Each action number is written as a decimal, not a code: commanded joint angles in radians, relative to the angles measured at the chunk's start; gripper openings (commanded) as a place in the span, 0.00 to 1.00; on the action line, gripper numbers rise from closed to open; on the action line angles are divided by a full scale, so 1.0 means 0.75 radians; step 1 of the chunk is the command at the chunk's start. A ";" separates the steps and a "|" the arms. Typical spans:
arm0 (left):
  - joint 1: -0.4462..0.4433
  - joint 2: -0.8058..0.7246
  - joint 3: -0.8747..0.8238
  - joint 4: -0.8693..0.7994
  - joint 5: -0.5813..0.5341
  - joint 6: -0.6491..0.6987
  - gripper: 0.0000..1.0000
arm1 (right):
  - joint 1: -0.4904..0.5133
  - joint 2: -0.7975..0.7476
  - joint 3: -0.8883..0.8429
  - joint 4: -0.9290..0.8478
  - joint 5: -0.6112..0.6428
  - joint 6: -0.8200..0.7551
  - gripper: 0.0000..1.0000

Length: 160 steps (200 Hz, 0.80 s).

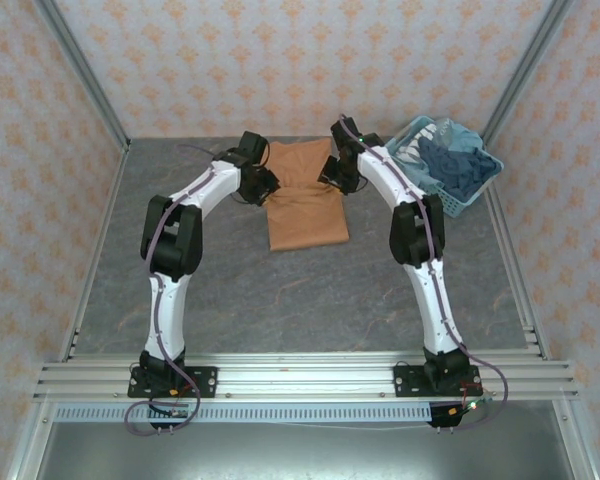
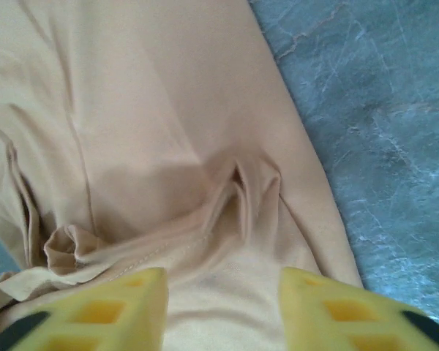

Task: Fold and stack the t-shirts

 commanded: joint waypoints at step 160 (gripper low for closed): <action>-0.216 -0.569 -1.086 0.631 0.049 -0.573 0.59 | -0.025 -0.755 -1.328 0.494 -0.196 0.156 0.59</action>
